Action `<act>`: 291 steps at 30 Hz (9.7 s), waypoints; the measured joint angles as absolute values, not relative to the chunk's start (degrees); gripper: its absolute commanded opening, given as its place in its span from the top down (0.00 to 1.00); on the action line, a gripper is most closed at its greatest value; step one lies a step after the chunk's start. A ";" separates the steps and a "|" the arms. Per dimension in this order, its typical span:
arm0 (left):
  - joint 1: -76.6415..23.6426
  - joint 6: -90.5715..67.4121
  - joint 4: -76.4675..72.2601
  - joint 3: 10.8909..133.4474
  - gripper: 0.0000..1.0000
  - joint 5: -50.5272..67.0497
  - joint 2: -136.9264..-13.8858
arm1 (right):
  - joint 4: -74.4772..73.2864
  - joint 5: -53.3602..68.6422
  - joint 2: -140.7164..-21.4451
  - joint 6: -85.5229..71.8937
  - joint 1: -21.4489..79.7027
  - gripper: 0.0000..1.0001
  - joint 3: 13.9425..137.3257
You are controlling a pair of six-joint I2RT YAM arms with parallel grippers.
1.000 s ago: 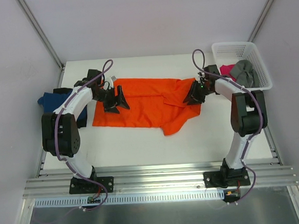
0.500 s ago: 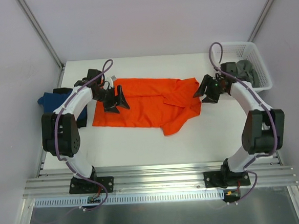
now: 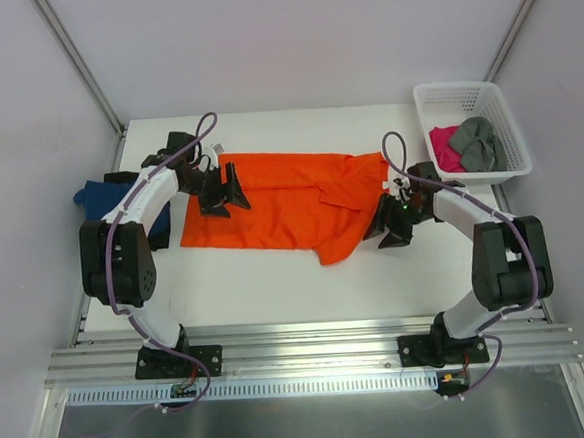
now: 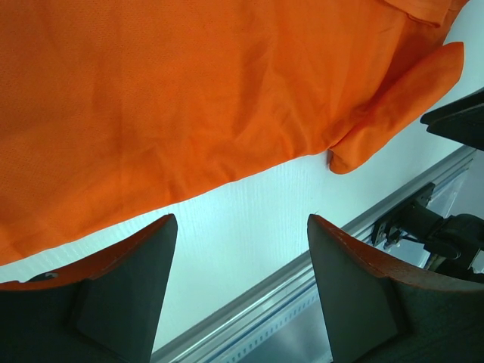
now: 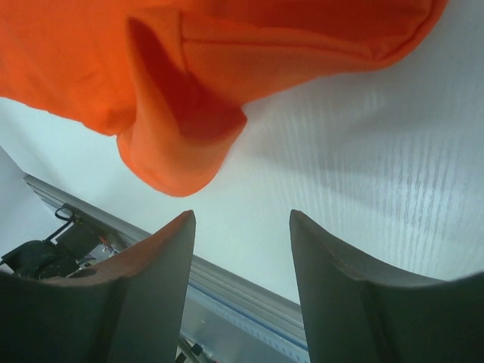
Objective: Fold and stack the t-shirts
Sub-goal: Fold the tshirt
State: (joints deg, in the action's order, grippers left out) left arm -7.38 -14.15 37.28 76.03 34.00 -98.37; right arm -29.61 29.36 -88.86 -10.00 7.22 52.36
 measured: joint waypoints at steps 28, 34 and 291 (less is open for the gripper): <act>-5.89 -14.13 37.36 75.59 0.30 33.82 -98.37 | -24.43 30.70 -107.98 -14.98 19.49 0.44 76.53; -5.89 -14.13 37.36 75.61 0.30 33.82 -98.37 | -24.64 29.43 -109.32 -13.02 19.49 0.52 81.54; 0.23 0.86 48.29 99.26 0.24 22.06 -114.52 | -26.96 -2.24 -99.79 31.20 19.99 0.32 87.13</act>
State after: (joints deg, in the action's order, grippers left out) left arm 0.23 0.86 48.29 99.26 22.06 -114.52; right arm -26.96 -2.24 -99.79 31.20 19.99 87.13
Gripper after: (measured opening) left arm 0.765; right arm 0.667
